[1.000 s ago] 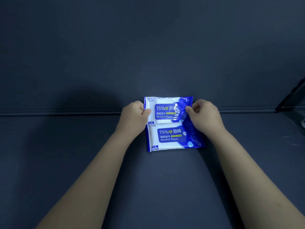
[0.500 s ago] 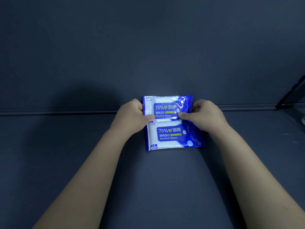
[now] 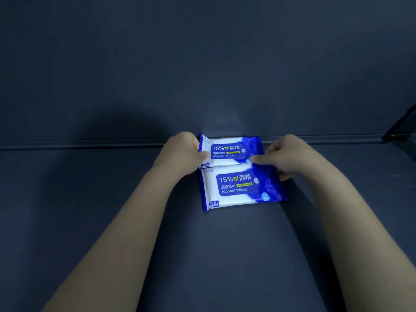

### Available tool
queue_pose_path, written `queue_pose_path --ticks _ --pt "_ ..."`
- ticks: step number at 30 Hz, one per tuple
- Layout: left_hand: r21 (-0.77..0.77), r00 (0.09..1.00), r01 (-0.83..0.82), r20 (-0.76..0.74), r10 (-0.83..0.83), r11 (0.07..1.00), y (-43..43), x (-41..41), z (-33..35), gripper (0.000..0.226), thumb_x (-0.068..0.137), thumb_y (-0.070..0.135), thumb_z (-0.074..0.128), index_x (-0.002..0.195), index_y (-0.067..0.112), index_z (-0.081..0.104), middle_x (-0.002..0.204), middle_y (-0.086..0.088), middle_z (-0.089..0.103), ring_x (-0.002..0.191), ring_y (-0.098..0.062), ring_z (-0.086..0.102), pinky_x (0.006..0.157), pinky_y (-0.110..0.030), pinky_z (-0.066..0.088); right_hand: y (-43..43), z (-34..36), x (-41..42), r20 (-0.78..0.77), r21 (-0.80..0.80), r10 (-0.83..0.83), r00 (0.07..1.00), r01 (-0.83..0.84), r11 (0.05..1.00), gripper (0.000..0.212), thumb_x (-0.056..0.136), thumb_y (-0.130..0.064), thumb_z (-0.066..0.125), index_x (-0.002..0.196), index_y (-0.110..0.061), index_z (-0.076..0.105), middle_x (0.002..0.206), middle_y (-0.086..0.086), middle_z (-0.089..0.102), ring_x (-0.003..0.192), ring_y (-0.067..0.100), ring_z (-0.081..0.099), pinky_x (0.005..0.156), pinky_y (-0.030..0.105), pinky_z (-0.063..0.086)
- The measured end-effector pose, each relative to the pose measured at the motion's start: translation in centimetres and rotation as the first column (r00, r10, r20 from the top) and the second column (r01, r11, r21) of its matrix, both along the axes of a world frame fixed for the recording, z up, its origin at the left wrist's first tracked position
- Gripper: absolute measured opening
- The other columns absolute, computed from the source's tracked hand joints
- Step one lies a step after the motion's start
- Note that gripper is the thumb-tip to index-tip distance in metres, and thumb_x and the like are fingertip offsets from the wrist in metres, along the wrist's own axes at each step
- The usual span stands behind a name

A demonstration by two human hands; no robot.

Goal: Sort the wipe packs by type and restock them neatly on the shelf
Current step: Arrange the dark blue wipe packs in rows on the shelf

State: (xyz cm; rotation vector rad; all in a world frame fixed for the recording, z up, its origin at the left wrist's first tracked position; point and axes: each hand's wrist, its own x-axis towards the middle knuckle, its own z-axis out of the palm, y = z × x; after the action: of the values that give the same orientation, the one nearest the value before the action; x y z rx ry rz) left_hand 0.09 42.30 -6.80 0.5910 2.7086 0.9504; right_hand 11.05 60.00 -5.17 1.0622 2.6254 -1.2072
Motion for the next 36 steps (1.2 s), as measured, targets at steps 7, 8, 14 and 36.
queue_pose_path --ticks 7,8,14,36 --pt "0.203 0.972 -0.009 0.23 -0.039 0.979 0.0 -0.2 0.1 0.019 0.077 0.017 0.078 0.082 0.014 0.061 0.089 -0.005 0.072 0.08 -0.018 0.067 0.078 -0.032 0.053 0.7 -0.9 -0.7 -0.085 -0.043 -0.048 0.995 0.045 0.998 0.026 0.078 -0.032 0.076 0.087 -0.011 0.063 0.067 0.001 0.058 0.069 0.02 0.056 0.066 0.03 0.048" --pt "0.235 0.967 -0.002 0.248 -0.058 0.972 0.0 -0.2 0.1 0.021 0.076 0.014 0.079 0.085 0.014 0.06 0.088 -0.003 0.071 0.076 -0.014 0.066 0.074 -0.027 0.052 0.6 -0.9 -0.7 -0.1 -0.063 -0.044 0.994 0.038 0.997 0.027 0.076 -0.03 0.079 0.087 -0.011 0.063 0.069 0.001 0.059 0.07 0.02 0.056 0.063 0.029 0.047" --pt "0.328 0.97 0.025 0.22 -0.102 0.944 -0.3 -0.6 -0.1 0.026 0.073 0.0 0.079 0.082 0.014 0.059 0.077 0.003 0.067 0.063 -0.005 0.062 0.059 -0.017 0.049 0.3 -1.2 -0.7 -0.237 -0.189 -0.057 0.97 0.012 0.982 0.042 0.063 0.0 0.085 0.096 -0.003 0.058 0.089 0.012 0.07 0.082 0.028 0.069 0.074 0.04 0.057" --pt "0.372 0.995 -0.024 0.1 -0.014 0.928 0.5 -1.2 -1.1 0.024 0.08 0.019 0.075 0.097 0.011 0.061 0.09 -0.002 0.071 0.083 -0.019 0.07 0.081 -0.042 0.057 0.0 -2.4 -1.9 -0.303 0.149 0.034 0.952 0.012 0.989 0.032 0.087 -0.036 0.065 0.085 -0.004 0.059 0.073 0.002 0.061 0.071 0.022 0.057 0.058 0.031 0.039"
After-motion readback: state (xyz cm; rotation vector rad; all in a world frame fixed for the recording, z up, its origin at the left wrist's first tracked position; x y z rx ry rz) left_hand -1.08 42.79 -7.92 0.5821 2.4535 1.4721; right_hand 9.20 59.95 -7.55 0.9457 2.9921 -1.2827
